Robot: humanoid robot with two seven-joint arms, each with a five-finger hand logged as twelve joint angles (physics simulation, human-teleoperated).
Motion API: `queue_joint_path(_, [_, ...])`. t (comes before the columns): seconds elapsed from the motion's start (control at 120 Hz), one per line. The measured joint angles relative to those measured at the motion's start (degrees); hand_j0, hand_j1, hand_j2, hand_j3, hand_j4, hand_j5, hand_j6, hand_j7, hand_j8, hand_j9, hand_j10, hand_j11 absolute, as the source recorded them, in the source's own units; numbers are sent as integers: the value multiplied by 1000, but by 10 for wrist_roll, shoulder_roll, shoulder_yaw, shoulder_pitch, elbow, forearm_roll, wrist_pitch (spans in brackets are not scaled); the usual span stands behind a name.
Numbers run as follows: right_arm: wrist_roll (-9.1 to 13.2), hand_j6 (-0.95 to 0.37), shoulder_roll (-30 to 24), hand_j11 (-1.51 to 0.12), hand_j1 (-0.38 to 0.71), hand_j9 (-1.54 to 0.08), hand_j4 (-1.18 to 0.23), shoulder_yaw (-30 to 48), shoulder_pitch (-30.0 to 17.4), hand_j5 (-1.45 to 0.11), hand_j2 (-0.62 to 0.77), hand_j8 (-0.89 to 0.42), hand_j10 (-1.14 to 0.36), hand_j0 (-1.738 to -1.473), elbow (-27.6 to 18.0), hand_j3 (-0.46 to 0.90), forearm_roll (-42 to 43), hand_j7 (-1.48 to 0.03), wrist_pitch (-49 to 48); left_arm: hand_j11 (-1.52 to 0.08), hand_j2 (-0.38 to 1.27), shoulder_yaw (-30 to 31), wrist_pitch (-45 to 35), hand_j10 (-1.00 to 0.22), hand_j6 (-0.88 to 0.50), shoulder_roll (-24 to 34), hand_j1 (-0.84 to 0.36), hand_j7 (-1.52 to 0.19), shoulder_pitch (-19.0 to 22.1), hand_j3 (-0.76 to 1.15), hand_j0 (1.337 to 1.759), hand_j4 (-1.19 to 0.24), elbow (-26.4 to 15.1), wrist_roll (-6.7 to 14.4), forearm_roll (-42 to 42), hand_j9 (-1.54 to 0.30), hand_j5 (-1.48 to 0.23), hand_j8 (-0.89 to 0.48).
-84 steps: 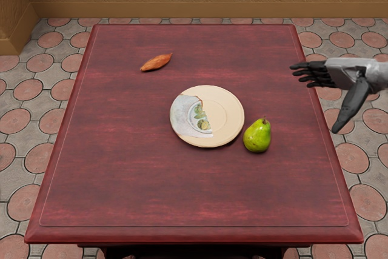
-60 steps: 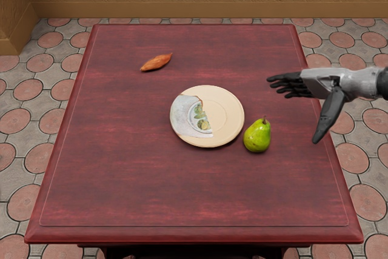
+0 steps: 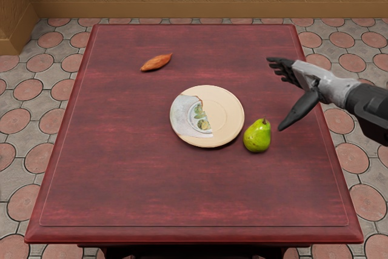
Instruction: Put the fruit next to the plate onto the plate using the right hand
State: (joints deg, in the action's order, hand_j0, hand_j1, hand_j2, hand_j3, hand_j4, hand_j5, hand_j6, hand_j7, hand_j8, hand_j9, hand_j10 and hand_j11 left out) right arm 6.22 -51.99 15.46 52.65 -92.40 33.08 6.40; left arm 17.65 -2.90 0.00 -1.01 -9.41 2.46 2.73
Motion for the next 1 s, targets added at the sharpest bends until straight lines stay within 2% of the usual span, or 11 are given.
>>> queue_joint_path(0.167, [-23, -37, -5, -44, -311, -44, -36, 1, -45, -44, -4, -37, -36, -1658, -24, 0, -4, -44, 21, 0, 0, 0, 0, 0, 0, 0, 349, 0, 0, 0, 1658, 0, 0, 0, 0, 0, 0, 0])
queue_joint_path(0.325, [-95, -40, -3, -48, -307, -49, -39, 2, -92, -49, -5, -40, -39, -1658, -32, 0, -4, -48, 28, 0, 0, 0, 0, 0, 0, 0, 349, 0, 0, 0, 1658, 0, 0, 0, 0, 0, 0, 0])
queue_joint_path(0.45, [-127, -42, 0, -52, -303, -52, -41, 1, -118, -52, -5, -42, -41, -1658, -33, 0, -3, -52, 36, 0, 0, 0, 0, 0, 0, 0, 349, 0, 0, 0, 1658, 0, 0, 0, 0, 0, 0, 0])
queue_joint_path(0.708, [-143, -50, 54, -63, -293, -63, -49, 0, -157, -63, -7, -50, -49, -1658, -12, 0, 19, -63, 70, 0, 0, 0, 0, 0, 0, 0, 349, 0, 0, 0, 1658, 0, 0, 0, 0, 0, 0, 0])
queue_joint_path(1.0, [-171, -259, 59, -334, -43, -334, -258, 2, -182, -334, -48, -259, -258, -1658, -6, 0, 31, -334, 94, 0, 0, 0, 0, 0, 0, 0, 349, 0, 0, 0, 1658, 0, 0, 0, 0, 0, 0, 0])
